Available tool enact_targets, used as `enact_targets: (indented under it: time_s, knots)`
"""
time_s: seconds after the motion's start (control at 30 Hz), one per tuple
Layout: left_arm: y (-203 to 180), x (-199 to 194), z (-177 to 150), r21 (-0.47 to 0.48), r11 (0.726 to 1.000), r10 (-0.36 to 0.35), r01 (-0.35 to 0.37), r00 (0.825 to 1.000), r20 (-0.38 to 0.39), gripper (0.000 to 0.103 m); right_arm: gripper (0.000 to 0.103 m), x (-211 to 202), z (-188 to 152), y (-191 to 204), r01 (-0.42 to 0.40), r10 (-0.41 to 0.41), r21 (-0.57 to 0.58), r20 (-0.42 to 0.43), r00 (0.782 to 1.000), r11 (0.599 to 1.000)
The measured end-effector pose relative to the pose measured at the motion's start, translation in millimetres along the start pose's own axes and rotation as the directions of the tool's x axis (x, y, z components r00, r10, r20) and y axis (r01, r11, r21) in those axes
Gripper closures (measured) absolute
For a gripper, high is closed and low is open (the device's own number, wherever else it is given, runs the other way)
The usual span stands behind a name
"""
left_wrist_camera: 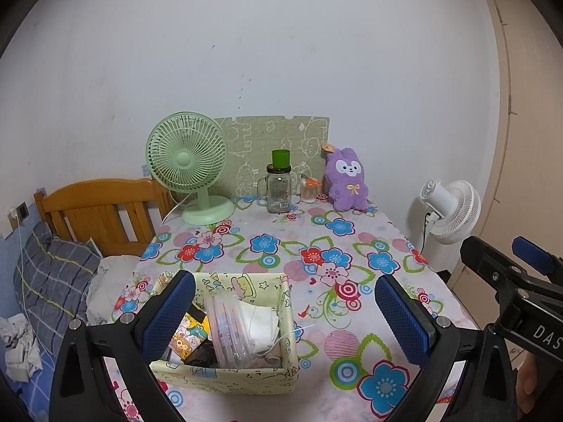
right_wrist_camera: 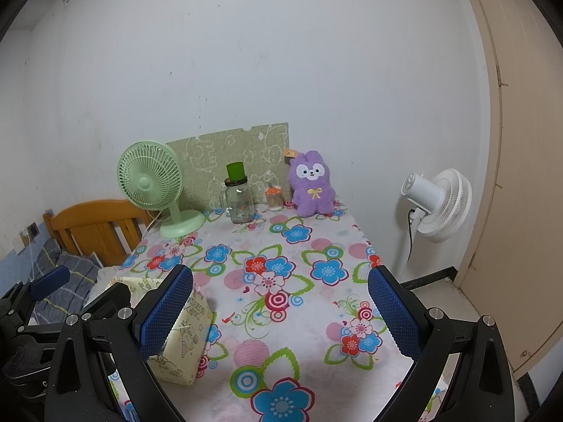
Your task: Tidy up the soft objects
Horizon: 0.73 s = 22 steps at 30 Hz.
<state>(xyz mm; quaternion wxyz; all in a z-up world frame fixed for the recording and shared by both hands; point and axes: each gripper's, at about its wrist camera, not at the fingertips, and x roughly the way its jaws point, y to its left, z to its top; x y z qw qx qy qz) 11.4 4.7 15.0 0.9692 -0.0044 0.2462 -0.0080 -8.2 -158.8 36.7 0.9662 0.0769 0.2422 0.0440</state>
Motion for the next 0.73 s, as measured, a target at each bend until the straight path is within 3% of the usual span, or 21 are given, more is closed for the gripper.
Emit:
enact_targets:
  time_s: [0.73]
  knots:
    - [2.5,-1.4,0.3,0.002,1.0,0.003,-0.003,1.0,0.003,0.0,0.002,0.8,-0.5,1.8,-0.001,0.001,-0.002,0.0,1.0,1.0]
